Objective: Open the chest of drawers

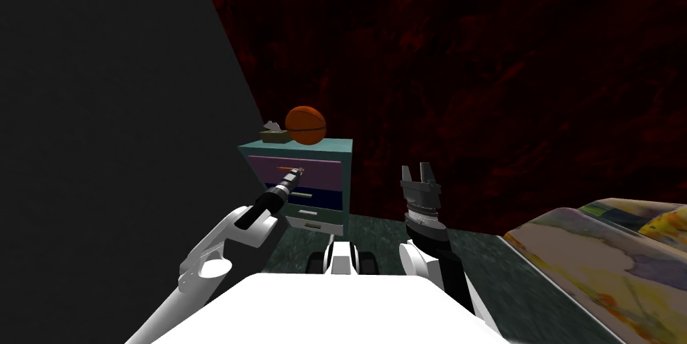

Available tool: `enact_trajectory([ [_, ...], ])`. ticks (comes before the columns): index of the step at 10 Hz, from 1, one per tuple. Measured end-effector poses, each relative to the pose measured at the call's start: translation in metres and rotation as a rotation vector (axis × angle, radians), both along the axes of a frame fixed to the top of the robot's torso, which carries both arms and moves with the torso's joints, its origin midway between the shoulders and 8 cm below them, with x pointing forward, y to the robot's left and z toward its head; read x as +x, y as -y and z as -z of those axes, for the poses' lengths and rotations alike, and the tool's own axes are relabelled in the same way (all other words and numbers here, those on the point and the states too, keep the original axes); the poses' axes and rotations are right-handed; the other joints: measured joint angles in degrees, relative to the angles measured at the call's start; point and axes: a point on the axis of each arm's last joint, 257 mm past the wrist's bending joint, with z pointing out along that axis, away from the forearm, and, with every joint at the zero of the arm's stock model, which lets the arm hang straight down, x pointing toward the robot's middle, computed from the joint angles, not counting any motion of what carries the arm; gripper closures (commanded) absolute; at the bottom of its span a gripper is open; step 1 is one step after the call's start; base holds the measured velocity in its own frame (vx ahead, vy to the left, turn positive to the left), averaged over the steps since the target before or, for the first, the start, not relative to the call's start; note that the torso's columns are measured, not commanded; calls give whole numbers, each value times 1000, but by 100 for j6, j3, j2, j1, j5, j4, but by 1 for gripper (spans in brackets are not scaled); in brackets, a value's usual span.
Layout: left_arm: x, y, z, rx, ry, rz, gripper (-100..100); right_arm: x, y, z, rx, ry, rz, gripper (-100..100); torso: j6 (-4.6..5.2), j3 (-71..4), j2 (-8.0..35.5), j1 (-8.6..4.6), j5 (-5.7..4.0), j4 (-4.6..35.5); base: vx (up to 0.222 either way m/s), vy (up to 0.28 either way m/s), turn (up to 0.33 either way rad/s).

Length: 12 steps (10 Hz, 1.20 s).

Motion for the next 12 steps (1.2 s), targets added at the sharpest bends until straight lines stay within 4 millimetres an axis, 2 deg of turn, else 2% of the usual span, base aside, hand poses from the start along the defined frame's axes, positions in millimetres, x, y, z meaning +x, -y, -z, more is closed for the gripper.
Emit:
enact_trajectory([
  [3, 20, -5, 9, 14, -9, -22, 100, 0, 0, 0, 0, 0, 0, 0, -33, -42, -65, 13, -1, -14, -35, 8, -8],
  [6, 46, -2, 1, -17, 29, -52, 100, 0, 0, 0, 0, 0, 0, 0, -62, -13, -18, 54, 4, 20, -86, 64, -29],
  [8, 55, -14, 8, -1, 23, -76, 100, 0, 0, 0, 0, 0, 0, 0, -33, -33, -57, 17, 12, -30, -55, 46, 37],
  [9, 63, -18, 3, -24, 40, -93, 100, 0, 0, 0, 0, 0, 0, 0, 3, -31, -48, 15, 14, -34, -154, 151, 5],
  [12, 85, -25, 2, -14, 47, -131, 100, 0, 0, 0, 0, 0, 0, 0, 43, -35, -60, -122, -29, -27, -46, 32, -1],
])
